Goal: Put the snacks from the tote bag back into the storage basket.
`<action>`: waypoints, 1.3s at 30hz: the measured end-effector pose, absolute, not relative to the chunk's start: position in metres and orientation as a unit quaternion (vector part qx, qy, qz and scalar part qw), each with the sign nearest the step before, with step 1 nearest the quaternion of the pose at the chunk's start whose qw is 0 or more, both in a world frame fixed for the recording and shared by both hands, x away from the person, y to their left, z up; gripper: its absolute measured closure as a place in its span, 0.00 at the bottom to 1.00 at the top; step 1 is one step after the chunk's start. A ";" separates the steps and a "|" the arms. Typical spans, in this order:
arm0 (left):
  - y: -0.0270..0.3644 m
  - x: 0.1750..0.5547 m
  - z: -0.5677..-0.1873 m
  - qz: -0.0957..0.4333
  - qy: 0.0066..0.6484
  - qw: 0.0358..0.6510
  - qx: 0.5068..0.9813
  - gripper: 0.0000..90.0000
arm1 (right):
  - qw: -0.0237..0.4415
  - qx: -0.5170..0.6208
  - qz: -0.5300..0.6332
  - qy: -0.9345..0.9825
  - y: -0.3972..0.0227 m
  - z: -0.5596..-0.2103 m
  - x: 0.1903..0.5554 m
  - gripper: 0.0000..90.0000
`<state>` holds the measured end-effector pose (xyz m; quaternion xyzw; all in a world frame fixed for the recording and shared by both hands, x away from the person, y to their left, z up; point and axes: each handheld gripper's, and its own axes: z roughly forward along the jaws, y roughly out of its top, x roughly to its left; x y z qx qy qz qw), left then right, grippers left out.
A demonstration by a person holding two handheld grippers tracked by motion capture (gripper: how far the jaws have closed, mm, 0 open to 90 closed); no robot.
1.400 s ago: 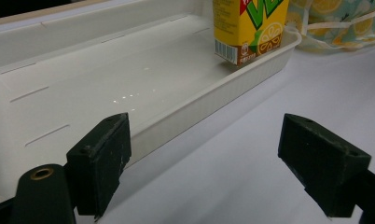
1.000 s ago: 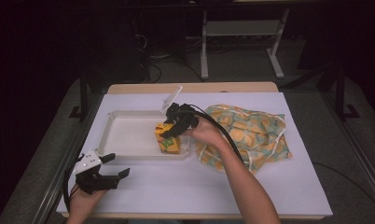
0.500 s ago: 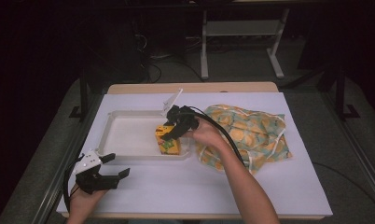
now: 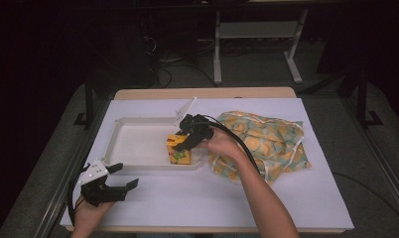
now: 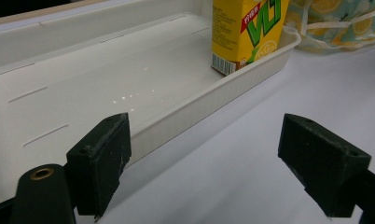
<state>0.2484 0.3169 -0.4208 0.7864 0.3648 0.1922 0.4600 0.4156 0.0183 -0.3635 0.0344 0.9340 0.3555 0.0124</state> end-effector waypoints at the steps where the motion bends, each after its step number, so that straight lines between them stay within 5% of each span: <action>1: 0.317 0.249 -0.421 0.192 0.365 0.460 0.786 0.18 | 0.016 0.031 0.354 0.935 0.018 -0.363 0.414 0.54; 20: 0.315 0.250 -0.422 0.190 0.365 0.457 0.789 0.18 | 0.020 0.021 0.347 0.937 0.020 -0.364 0.407 0.52; 39: 0.316 0.249 -0.424 0.188 0.370 0.457 0.787 0.18 | 0.004 0.057 0.382 0.922 0.007 -0.348 0.404 0.39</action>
